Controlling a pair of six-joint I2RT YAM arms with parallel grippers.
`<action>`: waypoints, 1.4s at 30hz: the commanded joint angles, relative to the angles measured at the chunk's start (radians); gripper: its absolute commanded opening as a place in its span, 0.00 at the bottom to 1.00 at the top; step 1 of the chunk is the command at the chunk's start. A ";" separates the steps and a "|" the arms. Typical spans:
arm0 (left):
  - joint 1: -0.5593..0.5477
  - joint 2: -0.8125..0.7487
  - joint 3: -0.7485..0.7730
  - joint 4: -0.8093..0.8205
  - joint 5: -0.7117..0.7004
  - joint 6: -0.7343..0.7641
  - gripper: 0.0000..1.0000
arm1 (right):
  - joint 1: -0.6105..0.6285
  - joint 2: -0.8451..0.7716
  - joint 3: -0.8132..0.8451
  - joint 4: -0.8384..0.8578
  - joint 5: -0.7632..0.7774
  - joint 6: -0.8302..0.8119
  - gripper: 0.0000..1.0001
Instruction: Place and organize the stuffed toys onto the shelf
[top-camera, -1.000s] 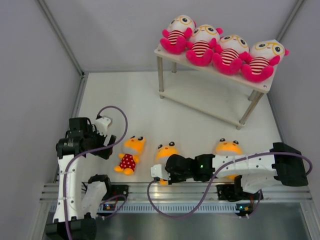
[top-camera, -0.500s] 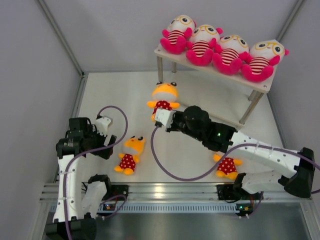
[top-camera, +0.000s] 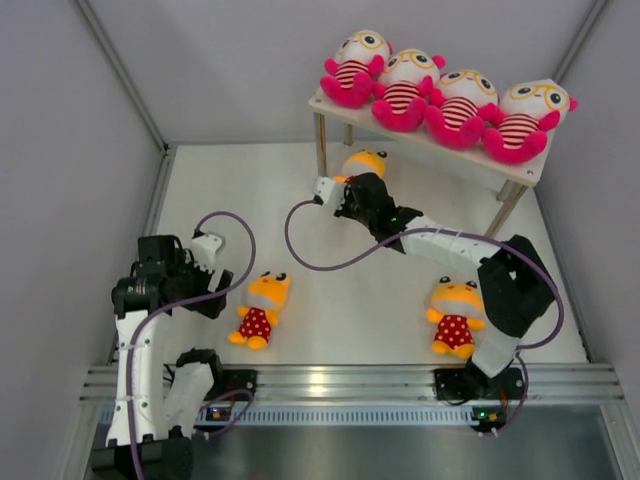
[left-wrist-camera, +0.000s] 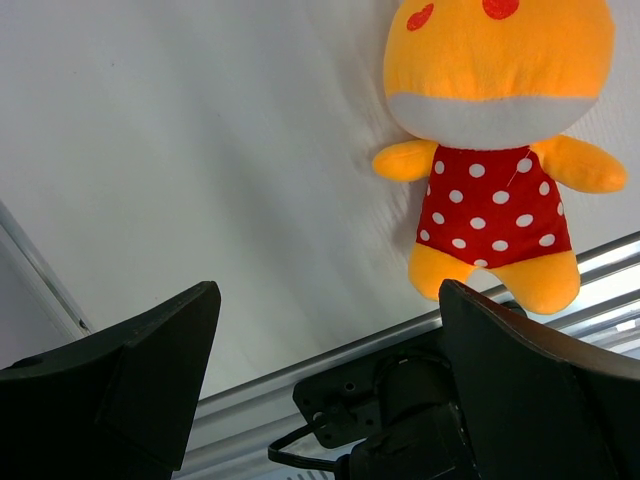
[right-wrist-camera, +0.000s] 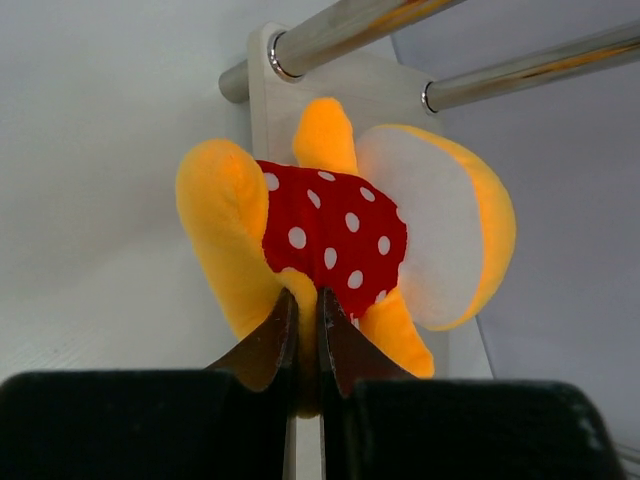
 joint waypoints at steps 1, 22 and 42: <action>-0.004 -0.015 0.003 0.022 0.016 0.004 0.97 | -0.042 0.032 0.086 0.151 -0.007 0.002 0.00; -0.004 -0.026 0.004 0.020 0.020 0.012 0.97 | -0.058 -0.087 0.020 0.122 -0.024 0.054 0.76; -0.004 0.019 -0.136 0.161 -0.373 -0.091 0.97 | 0.801 0.036 -0.087 0.310 -0.219 0.457 0.77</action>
